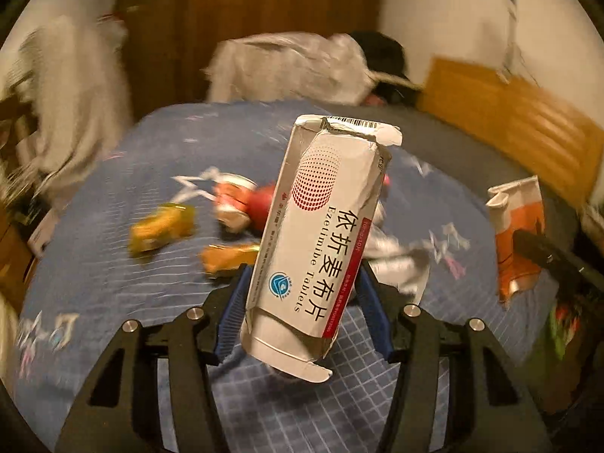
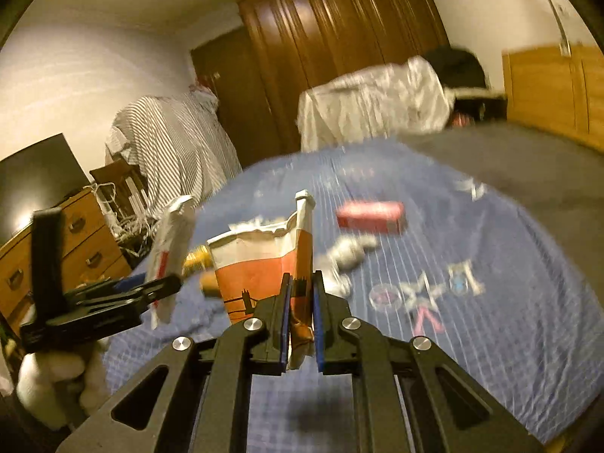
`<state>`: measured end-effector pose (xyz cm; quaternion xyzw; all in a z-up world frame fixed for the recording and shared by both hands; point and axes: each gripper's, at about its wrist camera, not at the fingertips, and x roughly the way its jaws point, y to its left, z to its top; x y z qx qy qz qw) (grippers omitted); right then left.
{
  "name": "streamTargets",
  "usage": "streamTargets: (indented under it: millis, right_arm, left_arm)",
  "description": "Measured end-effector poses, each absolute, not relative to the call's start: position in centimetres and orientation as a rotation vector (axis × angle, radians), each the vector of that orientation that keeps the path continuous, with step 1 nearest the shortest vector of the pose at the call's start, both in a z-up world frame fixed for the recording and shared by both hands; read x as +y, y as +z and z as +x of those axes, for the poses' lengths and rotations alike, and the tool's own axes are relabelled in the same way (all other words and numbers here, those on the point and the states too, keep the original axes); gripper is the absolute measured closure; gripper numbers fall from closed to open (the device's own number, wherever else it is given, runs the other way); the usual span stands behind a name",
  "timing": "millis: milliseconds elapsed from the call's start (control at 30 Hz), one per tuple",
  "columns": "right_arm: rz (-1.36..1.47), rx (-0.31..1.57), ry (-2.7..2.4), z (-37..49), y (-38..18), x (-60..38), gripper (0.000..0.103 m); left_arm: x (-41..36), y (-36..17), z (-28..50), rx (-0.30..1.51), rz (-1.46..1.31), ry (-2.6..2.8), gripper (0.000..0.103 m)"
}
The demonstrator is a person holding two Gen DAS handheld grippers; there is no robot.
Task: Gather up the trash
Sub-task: 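Grasp the white medicine box with the left tool while the right tool grasps the orange-white paper cup, then carry the medicine box and paper cup over the white bucket with both tools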
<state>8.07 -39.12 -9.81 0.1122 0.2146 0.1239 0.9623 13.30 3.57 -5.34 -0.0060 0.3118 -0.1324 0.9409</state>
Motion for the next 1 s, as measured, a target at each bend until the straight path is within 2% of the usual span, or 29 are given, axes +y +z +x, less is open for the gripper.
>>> streamTargets:
  millis: [367,700,1000]
  right_arm:
    - [0.057,0.285,0.292,7.8,-1.7,-29.9,0.092]
    - [0.015,0.266,0.433,8.1,3.0,-21.8,0.092]
    - [-0.023,0.292,0.624,8.9,7.1,-9.5,0.092]
  left_arm:
    - [7.8,2.7,8.0,0.420,-0.045,0.034,0.049]
    - [12.9,4.9,6.0,0.378,-0.059,0.143,0.049]
    - [21.9,6.8,3.8,0.372,-0.076,0.323,0.049]
